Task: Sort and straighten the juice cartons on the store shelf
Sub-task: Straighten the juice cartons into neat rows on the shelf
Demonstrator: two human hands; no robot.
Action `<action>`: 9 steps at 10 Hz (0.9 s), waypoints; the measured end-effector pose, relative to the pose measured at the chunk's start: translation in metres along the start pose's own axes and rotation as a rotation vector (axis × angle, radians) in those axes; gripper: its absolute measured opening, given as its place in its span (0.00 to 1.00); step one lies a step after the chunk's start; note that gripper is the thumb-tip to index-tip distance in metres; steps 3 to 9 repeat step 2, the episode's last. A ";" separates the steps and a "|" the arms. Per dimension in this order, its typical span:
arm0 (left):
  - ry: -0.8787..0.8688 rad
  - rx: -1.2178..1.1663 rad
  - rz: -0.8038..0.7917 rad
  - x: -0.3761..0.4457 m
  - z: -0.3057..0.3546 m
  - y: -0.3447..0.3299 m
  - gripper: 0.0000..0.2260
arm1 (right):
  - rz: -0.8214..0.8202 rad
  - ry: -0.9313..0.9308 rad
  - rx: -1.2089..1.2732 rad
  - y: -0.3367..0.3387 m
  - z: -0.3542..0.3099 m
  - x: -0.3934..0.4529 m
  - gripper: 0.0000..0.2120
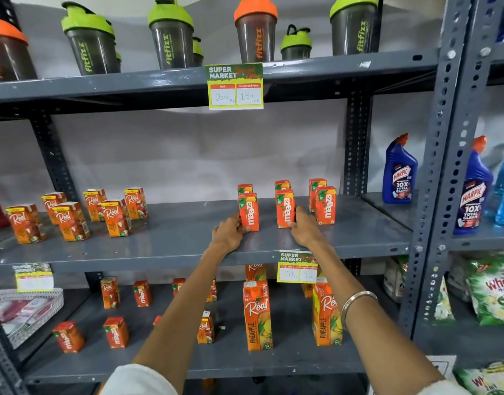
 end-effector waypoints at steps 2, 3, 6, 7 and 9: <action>-0.002 -0.149 0.006 -0.012 0.007 0.005 0.28 | 0.013 -0.013 0.092 0.005 -0.004 -0.010 0.34; -0.002 -0.149 0.006 -0.012 0.007 0.005 0.28 | 0.013 -0.013 0.092 0.005 -0.004 -0.010 0.34; -0.002 -0.149 0.006 -0.012 0.007 0.005 0.28 | 0.013 -0.013 0.092 0.005 -0.004 -0.010 0.34; -0.002 -0.149 0.006 -0.012 0.007 0.005 0.28 | 0.013 -0.013 0.092 0.005 -0.004 -0.010 0.34; -0.002 -0.149 0.006 -0.012 0.007 0.005 0.28 | 0.013 -0.013 0.092 0.005 -0.004 -0.010 0.34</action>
Point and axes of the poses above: each hand's wrist, its own x-axis towards the middle knuckle, its own y-axis out of the back of the hand, z = x × y, the point moved 6 cm from there along x, towards the middle knuckle, and after that the axes turned 3 degrees about -z, right-handed, at the moved point
